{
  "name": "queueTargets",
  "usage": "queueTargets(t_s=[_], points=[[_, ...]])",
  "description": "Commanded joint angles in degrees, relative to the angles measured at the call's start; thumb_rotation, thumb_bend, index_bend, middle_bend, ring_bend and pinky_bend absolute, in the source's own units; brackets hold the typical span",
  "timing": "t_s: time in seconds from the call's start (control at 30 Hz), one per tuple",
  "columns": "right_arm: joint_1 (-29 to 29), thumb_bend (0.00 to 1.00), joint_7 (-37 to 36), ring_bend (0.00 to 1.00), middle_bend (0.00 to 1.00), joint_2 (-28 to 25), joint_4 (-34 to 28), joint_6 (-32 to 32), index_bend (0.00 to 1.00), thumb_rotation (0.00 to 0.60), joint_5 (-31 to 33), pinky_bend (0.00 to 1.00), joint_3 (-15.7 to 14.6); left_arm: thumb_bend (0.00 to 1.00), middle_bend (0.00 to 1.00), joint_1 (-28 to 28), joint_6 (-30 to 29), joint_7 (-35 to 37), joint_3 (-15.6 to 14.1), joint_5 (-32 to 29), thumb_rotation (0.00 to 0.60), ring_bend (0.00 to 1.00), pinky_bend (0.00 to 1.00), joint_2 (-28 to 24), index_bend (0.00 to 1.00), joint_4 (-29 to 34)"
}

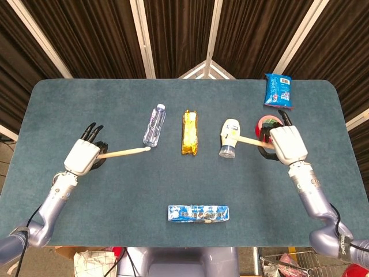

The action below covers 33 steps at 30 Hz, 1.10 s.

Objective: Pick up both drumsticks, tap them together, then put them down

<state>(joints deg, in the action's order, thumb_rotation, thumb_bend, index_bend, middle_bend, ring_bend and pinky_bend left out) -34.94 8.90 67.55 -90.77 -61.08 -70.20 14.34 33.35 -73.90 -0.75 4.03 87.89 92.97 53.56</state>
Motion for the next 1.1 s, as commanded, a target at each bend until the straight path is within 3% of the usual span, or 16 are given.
queueTargets(t_s=[0.03,0.37,0.7,1.1], points=[[-1.2,0.44,1.5,0.4,0.6,0.4,-0.1,1.2,0.75,0.6,1.7,0.0,0.8,0.47,0.66,1.5,-0.8,3.0,2.3,-0.1,0.6,0.09,0.0,0.5,0.67,2.5],[-5.1,0.44,6.7,0.41,0.6,2.3,-1.6,4.1,0.76,0.6,7.5,0.0,2.6,0.47,0.66,6.4,2.1,3.6,6.3,-1.6,0.6,0.09,0.0,4.1,0.67,6.9],[-9.4,0.44,9.0,0.42,0.61,4.1,-3.7,7.6,0.76,0.6,20.3,0.0,5.9,0.47,0.67,8.9,1.8,2.9,6.8,-0.7,0.6,0.09,0.0,8.8,0.68,6.9],[-13.2,0.44,13.8,0.42,0.61,4.4,-8.6,5.4,0.76,0.6,25.3,0.0,6.7,0.46,0.67,11.2,0.9,5.2,7.6,-0.1,0.6,0.09,0.0,13.5,0.68,4.2]])
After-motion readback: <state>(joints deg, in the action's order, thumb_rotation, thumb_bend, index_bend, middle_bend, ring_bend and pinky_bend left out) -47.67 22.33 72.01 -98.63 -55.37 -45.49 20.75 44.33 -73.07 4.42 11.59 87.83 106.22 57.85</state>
